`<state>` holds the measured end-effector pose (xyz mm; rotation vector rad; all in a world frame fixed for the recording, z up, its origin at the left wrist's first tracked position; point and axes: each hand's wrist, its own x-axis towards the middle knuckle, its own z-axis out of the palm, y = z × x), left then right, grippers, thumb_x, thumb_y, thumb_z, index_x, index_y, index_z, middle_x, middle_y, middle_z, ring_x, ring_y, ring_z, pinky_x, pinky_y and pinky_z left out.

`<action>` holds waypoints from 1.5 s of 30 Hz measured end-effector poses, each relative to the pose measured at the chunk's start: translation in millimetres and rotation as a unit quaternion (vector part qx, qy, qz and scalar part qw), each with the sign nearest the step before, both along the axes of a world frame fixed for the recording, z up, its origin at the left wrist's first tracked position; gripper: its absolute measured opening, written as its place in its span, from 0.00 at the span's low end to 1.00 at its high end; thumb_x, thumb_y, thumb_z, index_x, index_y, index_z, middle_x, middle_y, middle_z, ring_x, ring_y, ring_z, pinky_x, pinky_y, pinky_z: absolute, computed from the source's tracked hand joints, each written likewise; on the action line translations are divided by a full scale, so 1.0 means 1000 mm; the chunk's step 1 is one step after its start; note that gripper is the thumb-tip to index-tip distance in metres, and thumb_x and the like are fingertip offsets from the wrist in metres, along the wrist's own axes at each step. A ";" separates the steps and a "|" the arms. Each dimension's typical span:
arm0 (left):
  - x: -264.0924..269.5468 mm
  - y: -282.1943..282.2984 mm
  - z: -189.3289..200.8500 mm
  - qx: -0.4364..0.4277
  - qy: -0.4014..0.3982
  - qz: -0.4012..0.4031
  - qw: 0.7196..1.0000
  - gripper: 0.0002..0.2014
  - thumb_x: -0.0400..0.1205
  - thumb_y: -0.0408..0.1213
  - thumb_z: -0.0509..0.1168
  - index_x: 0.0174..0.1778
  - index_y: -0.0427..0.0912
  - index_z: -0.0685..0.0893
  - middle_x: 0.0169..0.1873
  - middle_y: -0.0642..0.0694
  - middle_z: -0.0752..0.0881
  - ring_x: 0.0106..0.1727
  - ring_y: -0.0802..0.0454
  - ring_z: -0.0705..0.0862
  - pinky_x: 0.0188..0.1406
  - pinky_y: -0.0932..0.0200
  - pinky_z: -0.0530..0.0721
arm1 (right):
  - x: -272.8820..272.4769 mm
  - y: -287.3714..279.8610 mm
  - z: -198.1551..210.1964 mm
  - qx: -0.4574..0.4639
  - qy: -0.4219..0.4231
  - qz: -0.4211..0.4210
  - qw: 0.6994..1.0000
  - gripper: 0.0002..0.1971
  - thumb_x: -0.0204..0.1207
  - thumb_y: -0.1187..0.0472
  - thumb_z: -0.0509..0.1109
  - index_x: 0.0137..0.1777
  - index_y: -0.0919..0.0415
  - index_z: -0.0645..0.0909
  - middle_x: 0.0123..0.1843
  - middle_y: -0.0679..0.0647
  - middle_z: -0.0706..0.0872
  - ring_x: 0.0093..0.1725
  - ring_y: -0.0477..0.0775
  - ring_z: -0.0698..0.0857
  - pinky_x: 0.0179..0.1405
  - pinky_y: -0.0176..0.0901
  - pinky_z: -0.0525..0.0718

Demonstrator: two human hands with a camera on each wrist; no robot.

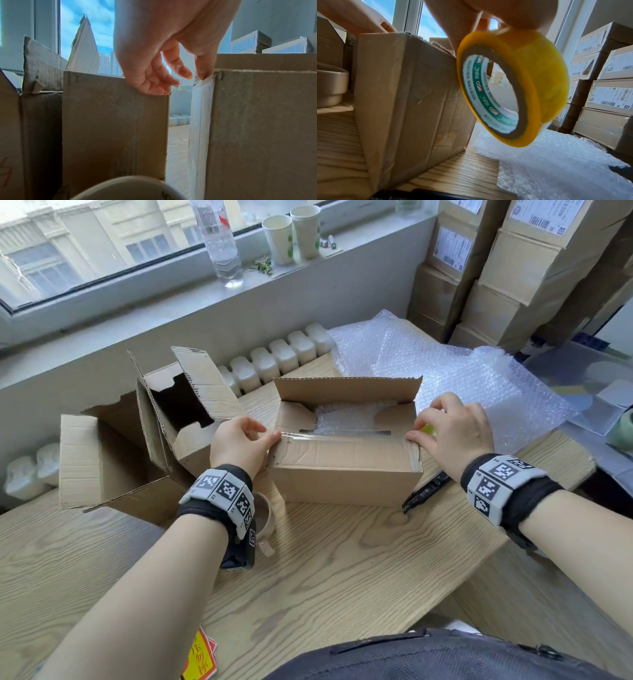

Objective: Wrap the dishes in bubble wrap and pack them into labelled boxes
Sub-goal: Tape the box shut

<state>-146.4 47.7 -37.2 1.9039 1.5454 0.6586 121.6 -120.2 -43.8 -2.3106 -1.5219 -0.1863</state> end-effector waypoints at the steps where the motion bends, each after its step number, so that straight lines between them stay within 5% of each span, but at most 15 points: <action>1: 0.000 0.000 0.000 0.004 0.006 0.000 1.000 0.12 0.72 0.50 0.75 0.40 0.47 0.84 0.40 0.50 0.85 0.42 0.54 0.81 0.43 0.57 0.79 | -0.001 0.000 0.001 0.009 -0.007 0.005 1.000 0.10 0.66 0.53 0.80 0.35 0.58 0.85 0.51 0.57 0.81 0.38 0.63 0.78 0.47 0.46 0.67; 6: -0.001 -0.001 -0.005 -0.017 -0.001 0.020 1.000 0.14 0.71 0.53 0.75 0.41 0.46 0.85 0.41 0.51 0.86 0.43 0.55 0.83 0.43 0.58 0.80 | -0.007 -0.002 0.005 0.031 -0.060 0.057 0.996 0.12 0.63 0.60 0.82 0.27 0.60 0.81 0.76 0.56 0.73 0.30 0.60 0.77 0.42 0.50 0.75; 11: -0.001 0.000 -0.006 -0.015 0.007 0.017 1.000 0.14 0.72 0.54 0.74 0.41 0.46 0.85 0.41 0.51 0.86 0.42 0.56 0.82 0.40 0.59 0.78 | -0.005 -0.001 0.008 0.029 -0.084 0.083 0.993 0.15 0.61 0.60 0.83 0.25 0.60 0.79 0.79 0.57 0.69 0.26 0.57 0.76 0.37 0.46 0.76; 17: -0.003 0.002 -0.010 -0.013 0.018 0.020 1.000 0.15 0.71 0.56 0.74 0.39 0.49 0.84 0.45 0.50 0.85 0.46 0.55 0.81 0.43 0.58 0.77 | -0.001 -0.001 0.007 0.048 -0.126 0.109 0.985 0.15 0.60 0.61 0.84 0.26 0.60 0.79 0.69 0.55 0.82 0.24 0.56 0.77 0.40 0.48 0.77; 21: -0.004 0.000 -0.010 -0.005 0.018 0.015 1.000 0.14 0.71 0.56 0.74 0.39 0.49 0.83 0.45 0.50 0.85 0.45 0.55 0.81 0.44 0.58 0.78 | 0.002 -0.003 -0.001 0.059 -0.167 0.121 0.977 0.13 0.61 0.60 0.84 0.29 0.59 0.79 0.54 0.51 0.89 0.24 0.55 0.81 0.43 0.49 0.66; 29: -0.003 -0.001 -0.014 -0.012 0.012 0.024 1.000 0.16 0.71 0.57 0.73 0.41 0.48 0.84 0.45 0.50 0.85 0.46 0.54 0.83 0.47 0.54 0.83 | 0.008 -0.001 -0.003 0.014 -0.186 0.128 0.974 0.10 0.66 0.58 0.79 0.33 0.59 0.80 0.28 0.49 0.84 0.26 0.56 0.80 0.47 0.47 0.65; 36: 0.001 -0.002 -0.007 -0.044 0.002 0.034 0.998 0.15 0.73 0.54 0.73 0.43 0.46 0.85 0.43 0.51 0.86 0.45 0.54 0.83 0.44 0.57 0.80 | 0.011 0.002 0.000 0.000 -0.153 0.124 0.980 0.09 0.65 0.58 0.80 0.34 0.59 0.83 0.27 0.49 0.85 0.26 0.56 0.83 0.48 0.46 0.65; 45: 0.015 -0.004 0.006 -0.038 0.085 0.049 0.994 0.21 0.73 0.64 0.66 0.47 0.50 0.82 0.46 0.53 0.84 0.47 0.53 0.82 0.41 0.56 0.77 | 0.008 0.004 0.002 0.001 -0.117 0.114 0.987 0.09 0.65 0.58 0.81 0.32 0.58 0.82 0.27 0.49 0.86 0.27 0.55 0.83 0.48 0.44 0.62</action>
